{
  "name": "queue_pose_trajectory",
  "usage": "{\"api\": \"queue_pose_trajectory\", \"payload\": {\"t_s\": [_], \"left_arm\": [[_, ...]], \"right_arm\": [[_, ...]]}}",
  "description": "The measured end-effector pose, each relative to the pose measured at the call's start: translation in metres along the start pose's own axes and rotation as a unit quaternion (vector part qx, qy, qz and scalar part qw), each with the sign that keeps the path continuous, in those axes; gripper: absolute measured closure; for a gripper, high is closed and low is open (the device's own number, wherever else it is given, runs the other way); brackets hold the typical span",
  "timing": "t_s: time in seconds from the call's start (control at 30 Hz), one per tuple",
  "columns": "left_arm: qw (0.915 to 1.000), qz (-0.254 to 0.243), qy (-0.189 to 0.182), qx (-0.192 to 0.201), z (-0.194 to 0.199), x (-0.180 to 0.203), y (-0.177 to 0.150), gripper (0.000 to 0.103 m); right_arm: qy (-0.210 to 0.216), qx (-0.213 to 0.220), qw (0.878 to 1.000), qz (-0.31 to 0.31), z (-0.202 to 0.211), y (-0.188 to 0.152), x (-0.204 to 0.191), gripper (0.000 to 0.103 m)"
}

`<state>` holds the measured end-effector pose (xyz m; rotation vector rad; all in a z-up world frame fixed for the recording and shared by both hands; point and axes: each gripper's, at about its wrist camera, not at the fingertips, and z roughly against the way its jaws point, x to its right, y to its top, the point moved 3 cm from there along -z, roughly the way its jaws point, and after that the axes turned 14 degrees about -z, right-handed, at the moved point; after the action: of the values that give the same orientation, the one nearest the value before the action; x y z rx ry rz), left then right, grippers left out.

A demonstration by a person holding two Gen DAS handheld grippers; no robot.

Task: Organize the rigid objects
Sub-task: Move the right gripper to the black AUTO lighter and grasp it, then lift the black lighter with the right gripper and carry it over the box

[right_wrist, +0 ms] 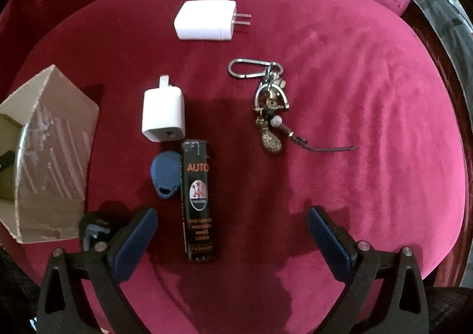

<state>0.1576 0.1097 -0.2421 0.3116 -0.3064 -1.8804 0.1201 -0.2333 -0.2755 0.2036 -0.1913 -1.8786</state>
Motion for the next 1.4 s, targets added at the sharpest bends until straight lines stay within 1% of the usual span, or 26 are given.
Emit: {"api": "queue_pose_trajectory", "payload": {"t_s": [0.2,0.43,0.47,0.5,0.53,0.57,0.6,0.63,0.67,0.7,0.93,1.4], "left_arm": [[1.0,-0.001,0.001,0.0,0.0,0.001,0.0,0.1],[1.0,-0.001,0.001,0.0,0.0,0.001,0.0,0.1],[1.0,-0.001,0.001,0.0,0.0,0.001,0.0,0.1],[1.0,-0.001,0.002,0.0,0.0,0.001,0.0,0.1],[1.0,-0.001,0.002,0.0,0.0,0.001,0.0,0.1],[1.0,-0.001,0.002,0.0,0.0,0.002,0.0,0.1],[1.0,-0.001,0.002,0.0,0.0,0.002,0.0,0.1],[1.0,-0.001,0.002,0.0,0.0,0.002,0.0,0.1],[1.0,-0.001,0.002,0.0,0.0,0.002,0.0,0.1],[1.0,-0.001,0.002,0.0,0.0,0.002,0.001,0.1],[1.0,-0.002,0.003,0.001,0.0,0.001,0.001,0.1],[1.0,0.0,0.002,0.001,0.0,0.001,0.0,0.1]], "right_arm": [[0.002,0.002,1.0,0.0,-0.011,0.001,-0.003,0.0],[0.002,0.006,1.0,-0.002,-0.004,0.0,0.0,0.0],[0.002,0.007,1.0,-0.003,-0.004,-0.001,0.0,0.001],[0.002,0.008,1.0,-0.003,-0.003,-0.001,0.0,0.005],[0.004,0.013,1.0,-0.002,-0.002,-0.001,0.0,0.014],[0.008,0.017,1.0,0.0,0.001,-0.001,-0.001,0.018],[0.009,0.02,1.0,0.002,0.003,-0.001,-0.001,0.03],[0.011,0.025,1.0,0.001,0.006,0.0,-0.001,0.052],[0.018,0.025,1.0,-0.001,0.007,0.0,0.0,0.061],[0.023,0.023,0.999,-0.004,0.008,0.001,0.0,0.084],[0.035,0.018,0.999,-0.028,0.009,0.003,0.007,0.084],[0.031,0.024,0.999,-0.027,0.018,0.003,0.003,0.084]]}}
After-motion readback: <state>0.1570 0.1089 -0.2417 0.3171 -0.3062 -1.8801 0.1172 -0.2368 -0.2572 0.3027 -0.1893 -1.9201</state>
